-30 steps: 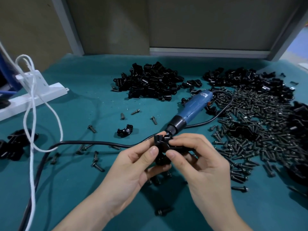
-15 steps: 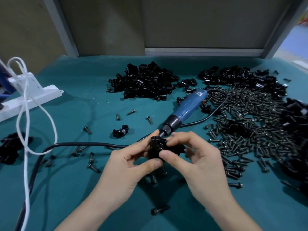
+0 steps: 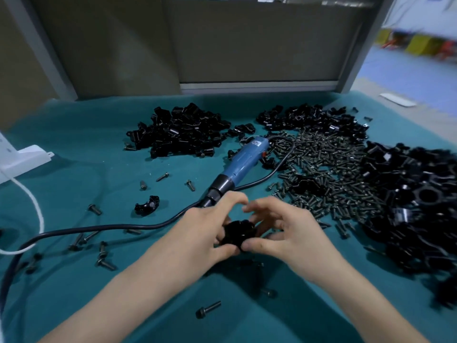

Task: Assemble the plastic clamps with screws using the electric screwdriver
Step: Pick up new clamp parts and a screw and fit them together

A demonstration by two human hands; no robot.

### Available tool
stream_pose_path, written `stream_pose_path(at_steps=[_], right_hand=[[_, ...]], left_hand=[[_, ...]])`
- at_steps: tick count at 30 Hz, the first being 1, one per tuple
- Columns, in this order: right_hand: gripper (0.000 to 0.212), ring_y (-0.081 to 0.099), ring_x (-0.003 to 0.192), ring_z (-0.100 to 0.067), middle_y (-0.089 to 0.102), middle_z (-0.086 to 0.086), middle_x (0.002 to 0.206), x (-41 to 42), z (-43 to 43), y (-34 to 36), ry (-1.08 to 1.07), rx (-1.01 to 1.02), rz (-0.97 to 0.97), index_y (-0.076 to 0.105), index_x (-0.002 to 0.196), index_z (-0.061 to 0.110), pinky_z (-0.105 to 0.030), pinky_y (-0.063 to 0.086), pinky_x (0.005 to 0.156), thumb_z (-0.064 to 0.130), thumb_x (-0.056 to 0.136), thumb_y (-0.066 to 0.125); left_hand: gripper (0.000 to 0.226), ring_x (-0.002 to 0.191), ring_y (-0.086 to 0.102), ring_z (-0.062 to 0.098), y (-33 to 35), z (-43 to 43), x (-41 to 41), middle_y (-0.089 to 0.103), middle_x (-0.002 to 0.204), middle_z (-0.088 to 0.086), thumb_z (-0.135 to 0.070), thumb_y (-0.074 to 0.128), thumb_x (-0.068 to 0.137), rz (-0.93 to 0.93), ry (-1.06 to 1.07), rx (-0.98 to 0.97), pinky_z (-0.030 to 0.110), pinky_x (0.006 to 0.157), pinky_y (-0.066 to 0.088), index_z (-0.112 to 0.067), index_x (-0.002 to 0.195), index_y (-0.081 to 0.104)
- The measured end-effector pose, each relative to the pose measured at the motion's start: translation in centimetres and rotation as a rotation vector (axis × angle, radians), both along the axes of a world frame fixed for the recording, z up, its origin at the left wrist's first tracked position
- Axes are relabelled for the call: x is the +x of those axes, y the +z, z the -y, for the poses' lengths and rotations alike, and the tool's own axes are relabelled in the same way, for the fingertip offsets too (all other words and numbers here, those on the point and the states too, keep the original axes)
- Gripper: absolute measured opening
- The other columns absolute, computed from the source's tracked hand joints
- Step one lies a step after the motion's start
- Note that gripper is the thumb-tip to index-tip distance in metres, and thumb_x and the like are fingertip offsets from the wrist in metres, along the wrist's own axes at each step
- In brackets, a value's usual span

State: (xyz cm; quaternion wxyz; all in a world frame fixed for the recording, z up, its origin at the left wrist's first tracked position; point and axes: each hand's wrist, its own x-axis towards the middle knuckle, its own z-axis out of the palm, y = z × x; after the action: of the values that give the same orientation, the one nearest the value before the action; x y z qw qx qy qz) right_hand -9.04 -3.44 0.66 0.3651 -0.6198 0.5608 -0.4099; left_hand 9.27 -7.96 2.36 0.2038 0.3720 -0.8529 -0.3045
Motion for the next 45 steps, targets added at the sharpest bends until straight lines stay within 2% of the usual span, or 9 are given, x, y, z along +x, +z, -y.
stream_pose_path(at_steps=[4, 10, 15, 22, 26, 30, 35, 41, 45], right_hand=[[0.042, 0.065, 0.085, -0.011, 0.069, 0.012, 0.094, -1.3, -0.4, -0.6, -0.032, -0.014, -0.047, 0.070, 0.085, 0.050, -0.040, 0.055, 0.082, 0.017, 0.066, 0.088], [0.028, 0.070, 0.067, -0.012, 0.074, -0.001, 0.080, -2.3, -0.1, -0.8, -0.053, 0.059, 0.321, 0.074, 0.084, 0.021, -0.020, 0.055, 0.064, 0.012, 0.058, 0.078], [0.028, 0.069, 0.076, -0.013, 0.074, -0.004, 0.084, -3.1, 0.0, -1.2, -0.027, 0.056, 0.344, 0.074, 0.086, 0.016, -0.021, 0.054, 0.068, 0.012, 0.059, 0.079], [0.027, 0.068, 0.078, -0.013, 0.074, -0.004, 0.085, -3.3, -0.2, -1.5, -0.008, 0.052, 0.342, 0.078, 0.084, 0.022, -0.021, 0.054, 0.069, 0.012, 0.059, 0.080], [0.027, 0.069, 0.079, -0.012, 0.074, -0.006, 0.086, -3.2, -0.1, -1.4, -0.018, 0.040, 0.351, 0.078, 0.084, 0.021, -0.020, 0.053, 0.069, 0.012, 0.059, 0.081], [0.025, 0.069, 0.082, -0.010, 0.073, 0.002, 0.085, -3.4, -0.1, -1.6, -0.027, 0.056, 0.323, 0.078, 0.080, 0.025, -0.019, 0.052, 0.074, 0.014, 0.058, 0.081], [0.025, 0.068, 0.086, -0.009, 0.071, 0.005, 0.086, -3.6, -0.4, -1.6, 0.008, 0.095, 0.283, 0.077, 0.081, 0.028, -0.020, 0.051, 0.080, 0.016, 0.060, 0.083], [0.029, 0.067, 0.087, -0.007, 0.069, 0.012, 0.086, -3.5, -0.5, -1.6, 0.012, 0.092, 0.231, 0.074, 0.083, 0.027, -0.020, 0.049, 0.082, 0.004, 0.067, 0.083], [0.034, 0.066, 0.089, -0.009, 0.069, 0.011, 0.088, -3.4, -1.0, -0.4, 0.048, 0.128, 0.184, 0.073, 0.094, 0.023, -0.021, 0.051, 0.083, 0.010, 0.064, 0.081]], left_hand=[[0.069, 0.083, 0.056, 0.003, -0.2, 0.5, -1.5, 0.055, 0.087, -0.017, -0.016, 0.074, 0.082, 0.042, -0.067, -0.041, 0.028, 0.082, 0.053, -0.055, 0.118, 0.030], [0.038, 0.075, 0.060, 0.003, -3.5, -0.3, -2.8, 0.070, 0.086, -0.017, -0.016, 0.083, 0.071, -0.426, 0.192, 0.161, 0.014, 0.067, 0.052, -0.044, 0.092, 0.069], [0.034, 0.069, 0.070, 0.012, -4.5, -0.9, -3.5, 0.075, 0.084, -0.002, -0.036, 0.078, 0.057, -0.669, 0.225, 0.469, 0.028, 0.069, 0.059, -0.039, 0.091, 0.074], [0.036, 0.067, 0.070, 0.015, -4.9, -0.7, -3.0, 0.072, 0.072, 0.007, -0.007, 0.081, 0.070, -0.596, 0.216, 0.507, 0.030, 0.073, 0.059, -0.037, 0.090, 0.076], [0.029, 0.070, 0.072, 0.019, -4.7, -1.0, -3.1, 0.073, 0.073, 0.008, -0.023, 0.083, 0.064, -0.602, 0.238, 0.502, 0.037, 0.076, 0.060, -0.038, 0.087, 0.076], [0.031, 0.063, 0.068, 0.012, -4.5, -1.4, -3.1, 0.071, 0.069, -0.006, -0.041, 0.077, 0.053, -0.629, 0.271, 0.381, 0.020, 0.063, 0.056, -0.043, 0.084, 0.075], [0.030, 0.067, 0.062, 0.006, -4.2, -1.6, -3.0, 0.068, 0.078, -0.013, -0.041, 0.077, 0.054, -0.577, 0.239, 0.270, 0.018, 0.061, 0.055, -0.043, 0.084, 0.075], [0.034, 0.056, 0.069, 0.018, -4.5, -2.0, -2.9, 0.070, 0.067, -0.006, -0.040, 0.077, 0.049, -0.613, 0.230, 0.397, 0.015, 0.055, 0.051, -0.041, 0.083, 0.076], [0.034, 0.055, 0.071, 0.021, -4.3, -1.8, -2.8, 0.070, 0.067, -0.001, -0.039, 0.078, 0.048, -0.634, 0.227, 0.413, 0.015, 0.055, 0.052, -0.037, 0.081, 0.077]])
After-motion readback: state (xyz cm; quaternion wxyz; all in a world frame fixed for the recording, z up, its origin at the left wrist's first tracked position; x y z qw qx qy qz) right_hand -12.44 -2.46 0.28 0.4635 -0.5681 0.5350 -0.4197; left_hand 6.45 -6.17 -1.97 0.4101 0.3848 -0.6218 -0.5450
